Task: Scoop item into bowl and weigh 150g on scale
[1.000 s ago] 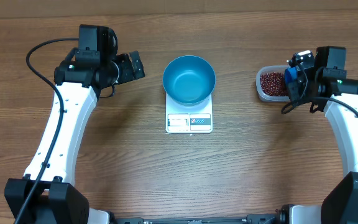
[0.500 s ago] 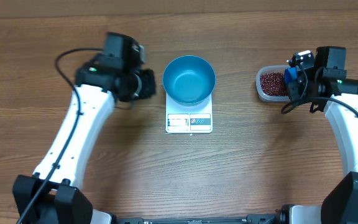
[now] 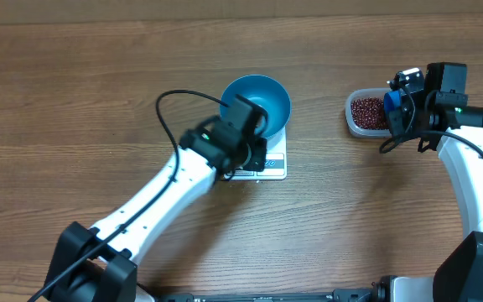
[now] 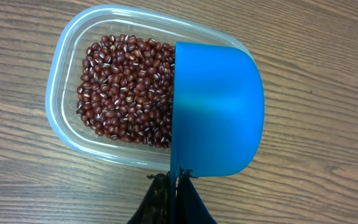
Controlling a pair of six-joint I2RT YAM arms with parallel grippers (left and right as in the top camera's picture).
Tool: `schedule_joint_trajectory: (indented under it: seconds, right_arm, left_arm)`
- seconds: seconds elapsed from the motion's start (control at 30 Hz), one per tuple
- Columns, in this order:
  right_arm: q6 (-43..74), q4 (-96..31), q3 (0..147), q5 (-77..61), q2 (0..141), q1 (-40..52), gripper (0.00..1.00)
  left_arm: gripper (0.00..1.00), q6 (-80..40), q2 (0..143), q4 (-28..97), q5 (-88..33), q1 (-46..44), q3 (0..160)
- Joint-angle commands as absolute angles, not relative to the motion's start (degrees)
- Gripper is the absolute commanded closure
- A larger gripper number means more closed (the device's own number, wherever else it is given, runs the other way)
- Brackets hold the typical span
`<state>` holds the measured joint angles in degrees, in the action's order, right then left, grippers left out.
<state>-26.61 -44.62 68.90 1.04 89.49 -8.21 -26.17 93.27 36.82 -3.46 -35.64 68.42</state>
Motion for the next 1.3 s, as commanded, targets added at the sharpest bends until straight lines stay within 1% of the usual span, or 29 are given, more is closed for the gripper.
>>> schedule_joint_trajectory:
  seconds: [0.0, 0.07, 0.3, 0.47, 0.87, 1.07, 1.27]
  right_arm:
    - [-25.7, -44.3, 70.5, 1.2, 89.6, -8.1, 0.97]
    - [-25.7, -44.3, 70.5, 1.2, 89.6, -8.1, 0.97]
    - [-25.7, -44.3, 70.5, 1.2, 89.6, -8.1, 0.97]
    - [-25.7, -44.3, 70.5, 1.2, 89.6, -8.1, 0.97]
    - [-25.7, -44.2, 70.5, 1.2, 89.6, -8.1, 0.96]
    - [-25.7, -44.1, 70.5, 1.2, 89.6, -8.1, 0.96]
    - [-25.7, -44.0, 70.5, 1.2, 89.6, -8.1, 0.96]
  left_arm:
    - [0.96, -27.3, 92.9, 32.4, 7.8, -38.3, 65.5]
    - [0.96, -27.8, 93.7, 29.3, 7.4, -40.0, 63.9]
    - [0.96, -28.5, 98.0, 26.1, 7.7, -42.9, 63.1]
    - [0.96, -30.5, 100.2, 24.3, 7.7, -43.0, 63.1]
    - [0.96, -30.3, 102.7, 22.7, 8.0, -43.0, 63.1]
    - [0.96, -30.2, 104.2, 22.0, 10.5, -42.9, 63.1]
    - [0.95, -26.0, 104.7, 20.4, 11.1, -42.9, 63.1]
